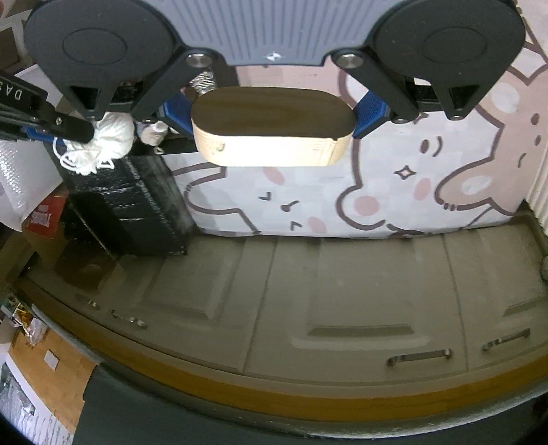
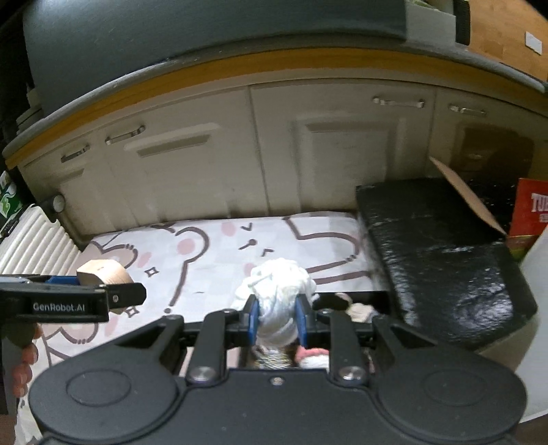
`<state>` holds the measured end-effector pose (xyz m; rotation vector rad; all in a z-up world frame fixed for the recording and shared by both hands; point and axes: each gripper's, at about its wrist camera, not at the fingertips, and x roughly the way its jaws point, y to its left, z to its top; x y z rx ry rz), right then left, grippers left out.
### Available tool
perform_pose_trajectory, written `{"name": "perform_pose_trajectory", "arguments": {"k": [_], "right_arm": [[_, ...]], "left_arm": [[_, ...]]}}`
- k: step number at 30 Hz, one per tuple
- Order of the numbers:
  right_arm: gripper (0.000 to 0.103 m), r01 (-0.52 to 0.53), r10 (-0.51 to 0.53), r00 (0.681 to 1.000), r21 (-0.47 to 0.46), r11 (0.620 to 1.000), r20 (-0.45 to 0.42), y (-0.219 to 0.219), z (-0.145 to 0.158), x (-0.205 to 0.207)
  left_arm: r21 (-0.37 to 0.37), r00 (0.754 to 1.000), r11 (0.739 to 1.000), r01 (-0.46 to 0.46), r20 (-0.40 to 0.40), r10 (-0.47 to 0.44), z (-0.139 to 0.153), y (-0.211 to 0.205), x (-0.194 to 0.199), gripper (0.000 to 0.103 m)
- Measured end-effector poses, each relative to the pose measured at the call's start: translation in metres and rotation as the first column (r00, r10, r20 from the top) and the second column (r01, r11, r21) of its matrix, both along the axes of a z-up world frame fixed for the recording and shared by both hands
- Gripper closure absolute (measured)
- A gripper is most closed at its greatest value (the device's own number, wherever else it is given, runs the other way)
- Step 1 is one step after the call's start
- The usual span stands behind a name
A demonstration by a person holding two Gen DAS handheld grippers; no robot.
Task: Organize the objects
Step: 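Carry the wooden block with the left tool while the right tool carries the yarn ball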
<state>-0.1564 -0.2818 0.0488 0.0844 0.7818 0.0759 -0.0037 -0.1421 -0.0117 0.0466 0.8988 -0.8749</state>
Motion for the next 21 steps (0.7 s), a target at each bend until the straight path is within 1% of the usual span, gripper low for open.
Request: {"name": "perform_pose_trajectory", "arguments": {"k": [2, 6, 11, 13, 15, 18, 21], "right_arm": [[0.08, 0.013, -0.013, 1.0, -0.002, 1.0, -0.006, -0.01, -0.002, -0.002], [0.08, 0.035, -0.036, 0.999, -0.003, 0.999, -0.022, -0.027, -0.007, -0.004], [0.08, 0.047, -0.048, 0.997, -0.02, 0.999, -0.055, -0.044, -0.016, -0.003], [0.08, 0.051, -0.054, 0.996, -0.039, 0.998, -0.074, -0.049, -0.022, -0.002], [0.08, 0.047, -0.053, 0.994, -0.056, 0.997, -0.1, -0.055, -0.029, -0.002], [0.08, 0.032, -0.044, 0.989, -0.089, 0.996, -0.144, -0.061, -0.04, -0.002], [0.079, 0.002, -0.025, 0.983, -0.121, 0.993, -0.184, -0.064, -0.05, -0.001]], "left_arm": [[-0.003, 1.0, 1.0, 0.003, -0.007, -0.003, -0.001, -0.006, -0.003, 0.01], [-0.022, 0.999, 1.0, 0.011, -0.046, -0.012, -0.005, -0.017, -0.01, 0.01], [-0.048, 0.996, 0.998, 0.047, -0.075, -0.051, -0.008, -0.037, -0.022, 0.01], [-0.045, 0.995, 0.996, 0.072, -0.061, -0.075, -0.009, -0.045, -0.028, 0.01], [-0.041, 0.994, 0.995, 0.088, -0.065, -0.09, -0.012, -0.053, -0.032, 0.01], [-0.034, 0.987, 0.993, 0.116, -0.108, -0.119, -0.02, -0.067, -0.038, 0.01], [-0.011, 0.977, 0.988, 0.152, -0.151, -0.152, -0.032, -0.081, -0.043, 0.01]]}}
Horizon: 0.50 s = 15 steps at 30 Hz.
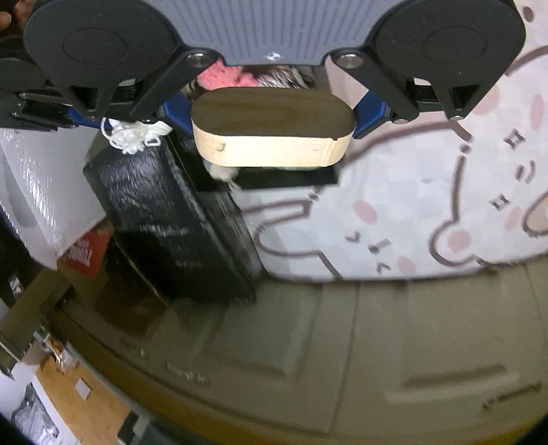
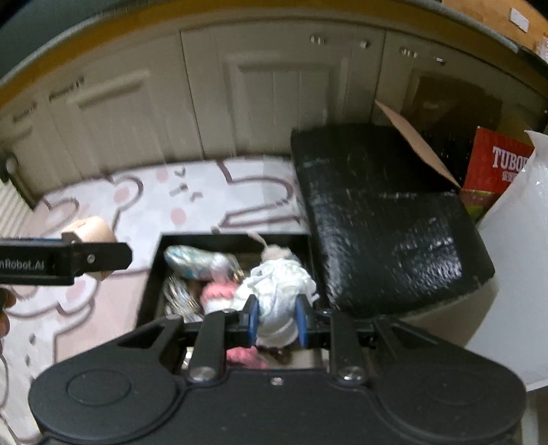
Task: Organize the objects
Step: 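Carry the wooden block with the left tool while the right tool carries the yarn ball, then lower the wooden block into the box with the left tool while the right tool lowers the yarn ball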
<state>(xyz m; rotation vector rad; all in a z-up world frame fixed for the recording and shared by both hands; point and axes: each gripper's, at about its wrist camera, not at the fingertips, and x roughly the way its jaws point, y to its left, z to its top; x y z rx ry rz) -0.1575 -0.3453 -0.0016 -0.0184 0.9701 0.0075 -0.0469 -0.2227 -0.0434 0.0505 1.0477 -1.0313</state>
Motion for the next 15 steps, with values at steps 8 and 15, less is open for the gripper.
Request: {"name": "perform_pose_trajectory", "arguments": {"k": [8, 15], "right_arm": [[0.079, -0.043, 0.042, 0.997, -0.024, 0.999, -0.06, -0.006, -0.014, 0.002], [0.079, -0.101, 0.094, 0.99, -0.067, 0.993, -0.108, -0.001, -0.025, 0.006]], "left_arm": [[0.146, 0.981, 0.974, 0.176, 0.051, -0.185, -0.026, -0.034, -0.016, 0.01], [0.232, 0.961, 0.944, 0.236, 0.086, -0.262, -0.043, -0.048, -0.019, 0.01]]}}
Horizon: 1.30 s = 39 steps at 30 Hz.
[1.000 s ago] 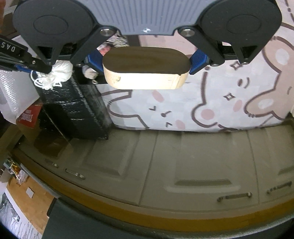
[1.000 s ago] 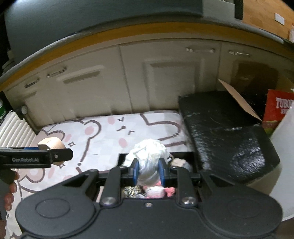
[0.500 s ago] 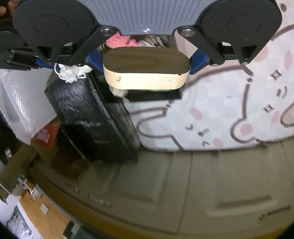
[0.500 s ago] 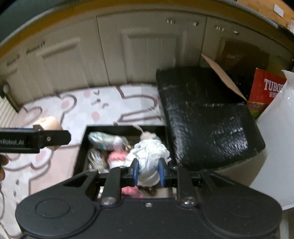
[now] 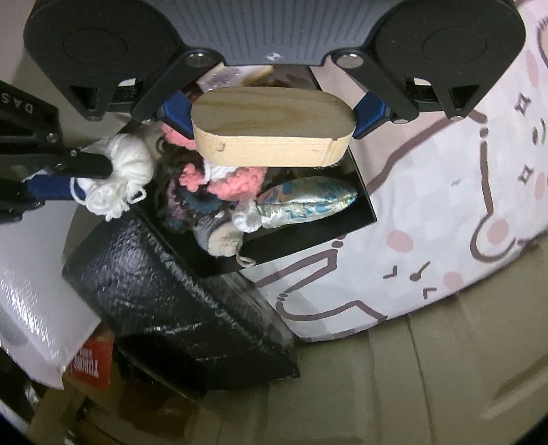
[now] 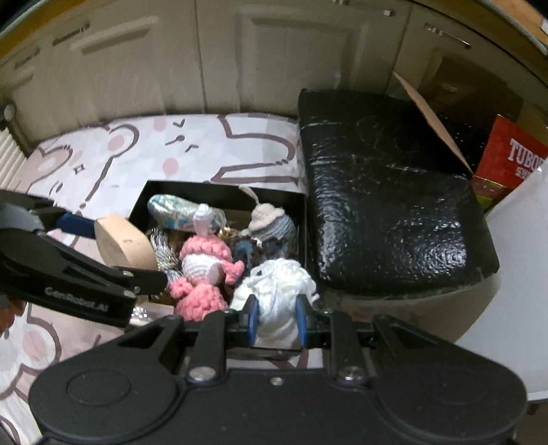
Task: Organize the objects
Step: 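Lower the wooden block into the box with the left tool while the right tool lowers the yarn ball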
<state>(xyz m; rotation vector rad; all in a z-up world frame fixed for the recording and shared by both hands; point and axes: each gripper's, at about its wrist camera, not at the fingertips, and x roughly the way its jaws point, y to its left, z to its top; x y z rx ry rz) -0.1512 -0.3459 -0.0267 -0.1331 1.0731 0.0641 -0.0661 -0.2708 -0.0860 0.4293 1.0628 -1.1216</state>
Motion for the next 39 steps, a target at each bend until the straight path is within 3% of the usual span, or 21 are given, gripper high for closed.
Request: {"name": "perform_pose_trajectory", "arguments": {"k": [6, 10, 14, 17, 19, 25, 30, 33, 39], "right_arm": [[0.079, -0.057, 0.055, 0.997, -0.04, 0.998, -0.052, 0.008, -0.012, 0.005], [0.065, -0.067, 0.063, 0.995, -0.063, 0.996, -0.076, 0.012, -0.019, 0.007], [0.06, -0.053, 0.05, 0.997, -0.051, 0.997, -0.053, 0.011, -0.013, 0.007], [0.064, -0.017, 0.017, 1.0, -0.018, 1.0, -0.009, 0.005, -0.003, 0.008], [0.077, -0.002, 0.002, 1.0, 0.008, 1.0, 0.001, 0.002, 0.0, 0.009], [0.09, -0.01, 0.009, 0.997, -0.012, 1.0, -0.071, 0.003, -0.02, 0.016], [0.093, -0.012, 0.007, 0.992, -0.036, 0.999, -0.127, 0.002, -0.04, 0.021], [0.093, -0.022, 0.015, 0.989, -0.043, 0.999, -0.147, 0.003, -0.047, 0.022], [0.093, -0.025, 0.019, 0.989, -0.036, 0.999, -0.15, 0.003, -0.047, 0.022]], "left_arm": [[-0.006, 0.999, 1.0, 0.003, -0.036, -0.004, -0.004, -0.003, 0.004, 0.004], [-0.044, 0.999, 0.998, -0.042, -0.026, 0.041, 0.005, 0.001, 0.009, 0.004], [-0.061, 0.998, 0.996, -0.057, -0.041, 0.055, 0.009, 0.001, 0.011, 0.014], [-0.051, 0.997, 0.997, -0.053, -0.054, 0.05, 0.008, 0.0, 0.01, 0.031], [-0.04, 0.997, 0.998, -0.045, -0.067, 0.042, 0.006, -0.001, 0.009, 0.043], [-0.014, 0.996, 1.0, -0.012, -0.092, 0.011, -0.002, -0.004, 0.003, 0.057], [0.001, 0.995, 1.0, 0.006, -0.101, -0.005, -0.01, -0.009, -0.001, 0.059], [0.001, 0.998, 1.0, 0.02, -0.066, -0.02, -0.01, -0.012, -0.006, 0.059], [0.002, 0.999, 1.0, 0.026, -0.047, -0.026, -0.008, -0.014, -0.008, 0.059]]}}
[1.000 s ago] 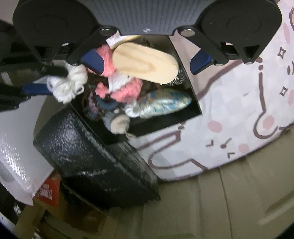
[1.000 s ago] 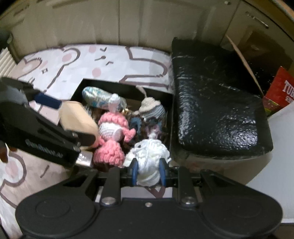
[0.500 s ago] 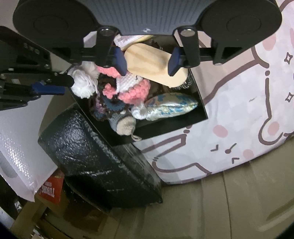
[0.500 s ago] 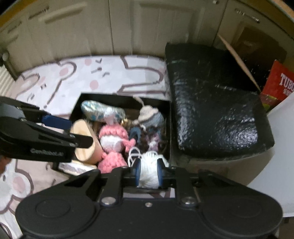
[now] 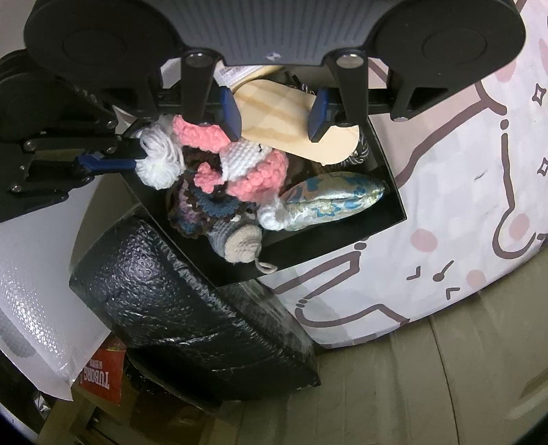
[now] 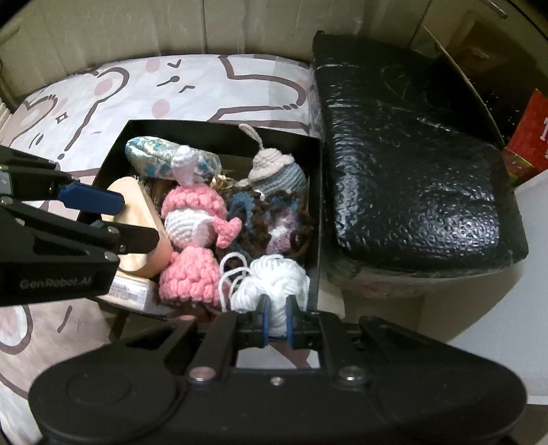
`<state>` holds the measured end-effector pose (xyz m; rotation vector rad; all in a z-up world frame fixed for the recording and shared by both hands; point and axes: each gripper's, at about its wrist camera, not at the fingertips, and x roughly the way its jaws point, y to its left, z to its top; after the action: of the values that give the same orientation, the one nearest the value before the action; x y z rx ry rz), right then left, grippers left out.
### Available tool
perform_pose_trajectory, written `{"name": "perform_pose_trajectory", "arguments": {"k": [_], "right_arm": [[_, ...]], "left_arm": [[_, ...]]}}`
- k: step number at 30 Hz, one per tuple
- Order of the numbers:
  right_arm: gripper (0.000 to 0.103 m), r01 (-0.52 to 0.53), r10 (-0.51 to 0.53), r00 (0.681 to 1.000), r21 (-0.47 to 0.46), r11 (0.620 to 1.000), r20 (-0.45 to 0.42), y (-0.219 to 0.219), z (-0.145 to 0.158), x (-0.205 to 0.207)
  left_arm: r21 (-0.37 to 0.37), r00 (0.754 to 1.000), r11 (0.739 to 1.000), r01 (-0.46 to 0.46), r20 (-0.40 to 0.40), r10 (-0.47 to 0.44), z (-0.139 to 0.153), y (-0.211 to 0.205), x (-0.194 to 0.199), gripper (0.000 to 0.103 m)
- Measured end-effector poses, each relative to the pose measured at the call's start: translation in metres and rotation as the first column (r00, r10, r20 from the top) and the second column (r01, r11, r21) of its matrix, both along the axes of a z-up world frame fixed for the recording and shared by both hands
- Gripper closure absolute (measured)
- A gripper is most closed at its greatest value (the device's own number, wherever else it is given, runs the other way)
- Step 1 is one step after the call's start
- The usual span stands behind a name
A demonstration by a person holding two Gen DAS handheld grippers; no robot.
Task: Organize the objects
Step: 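Lower the wooden block into the box with the left tool while the right tool lowers the yarn ball, then open both tools and withdraw them from the box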
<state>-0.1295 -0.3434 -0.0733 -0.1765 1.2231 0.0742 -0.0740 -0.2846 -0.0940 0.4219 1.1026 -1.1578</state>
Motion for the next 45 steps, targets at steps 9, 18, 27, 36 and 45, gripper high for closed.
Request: {"name": "perform_pose_trajectory", "arguments": {"k": [9, 18, 27, 36, 45], "right_arm": [[0.076, 0.05, -0.054, 0.996, 0.053, 0.997, 0.075, -0.004, 0.029, -0.011], [0.046, 0.154, -0.177, 0.965, 0.126, 0.98, 0.192, -0.011, 0.067, -0.025], [0.018, 0.172, -0.214, 0.948, 0.186, 0.967, 0.236, 0.002, 0.096, -0.05], [0.012, 0.203, -0.226, 0.923, 0.107, 0.973, 0.311, 0.014, 0.12, -0.092], [0.011, 0.222, -0.242, 0.903, 0.097, 0.97, 0.354, 0.023, 0.137, -0.125]], "left_arm": [[-0.036, 0.999, 0.998, -0.046, 0.015, 0.046, 0.021, 0.013, 0.002, 0.057], [-0.058, 0.993, 0.993, -0.103, 0.048, 0.106, 0.045, 0.042, 0.004, 0.042], [-0.097, 0.979, 0.979, -0.177, 0.082, 0.185, 0.079, 0.087, 0.005, 0.01], [-0.157, 0.958, 0.959, -0.235, 0.131, 0.256, 0.115, 0.132, -0.009, 0.005], [-0.164, 0.934, 0.946, -0.278, 0.183, 0.306, 0.127, 0.162, -0.027, 0.006]]}}
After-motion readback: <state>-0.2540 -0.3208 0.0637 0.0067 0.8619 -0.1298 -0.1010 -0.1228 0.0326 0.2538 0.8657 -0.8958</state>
